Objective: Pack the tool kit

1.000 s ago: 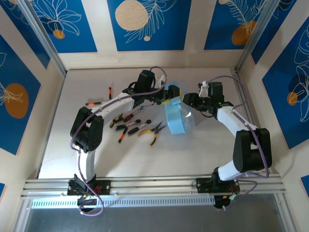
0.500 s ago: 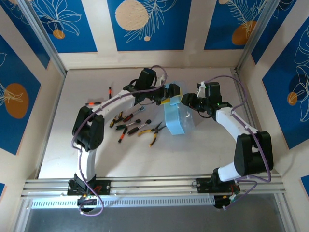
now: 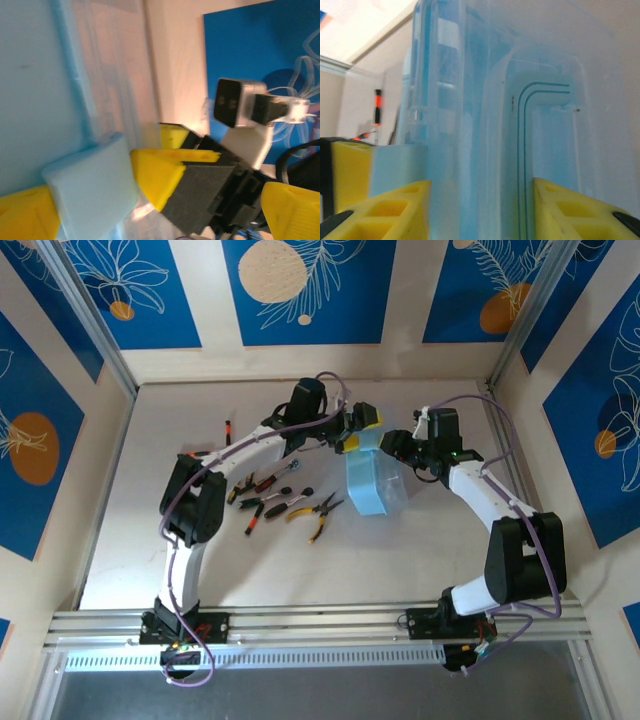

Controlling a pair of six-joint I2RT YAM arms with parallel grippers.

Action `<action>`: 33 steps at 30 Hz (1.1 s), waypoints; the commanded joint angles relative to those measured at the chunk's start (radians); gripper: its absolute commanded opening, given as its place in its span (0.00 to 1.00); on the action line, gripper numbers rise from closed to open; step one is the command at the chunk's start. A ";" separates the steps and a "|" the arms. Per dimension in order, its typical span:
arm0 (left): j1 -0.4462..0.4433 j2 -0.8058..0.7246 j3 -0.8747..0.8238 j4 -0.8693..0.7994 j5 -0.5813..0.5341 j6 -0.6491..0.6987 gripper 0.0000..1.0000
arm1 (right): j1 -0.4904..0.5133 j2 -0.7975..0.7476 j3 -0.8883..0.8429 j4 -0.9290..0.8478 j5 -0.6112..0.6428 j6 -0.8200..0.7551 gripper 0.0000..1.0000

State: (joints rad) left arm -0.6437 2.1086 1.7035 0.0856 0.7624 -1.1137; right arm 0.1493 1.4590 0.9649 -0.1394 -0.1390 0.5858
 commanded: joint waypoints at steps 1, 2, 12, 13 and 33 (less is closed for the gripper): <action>-0.127 0.096 -0.038 0.247 0.227 -0.131 0.98 | 0.086 0.060 0.002 -0.076 -0.152 0.010 0.46; -0.127 0.095 -0.045 0.252 0.227 -0.129 0.99 | 0.085 0.061 0.008 -0.082 -0.151 0.008 0.46; -0.082 0.078 -0.184 0.261 0.201 -0.063 0.98 | 0.049 0.029 0.116 -0.223 -0.098 -0.068 0.46; -0.072 0.079 -0.198 0.261 0.195 -0.051 0.98 | 0.046 0.025 0.138 -0.245 -0.092 -0.082 0.47; 0.055 0.123 -0.149 0.057 0.054 0.228 0.98 | -0.012 0.077 0.400 -0.458 0.008 -0.236 0.55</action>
State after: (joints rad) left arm -0.6083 2.1937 1.5494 0.3531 0.8883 -1.0134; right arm 0.1444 1.5749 1.2961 -0.5861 -0.0624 0.3714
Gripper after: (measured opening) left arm 0.976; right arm 0.538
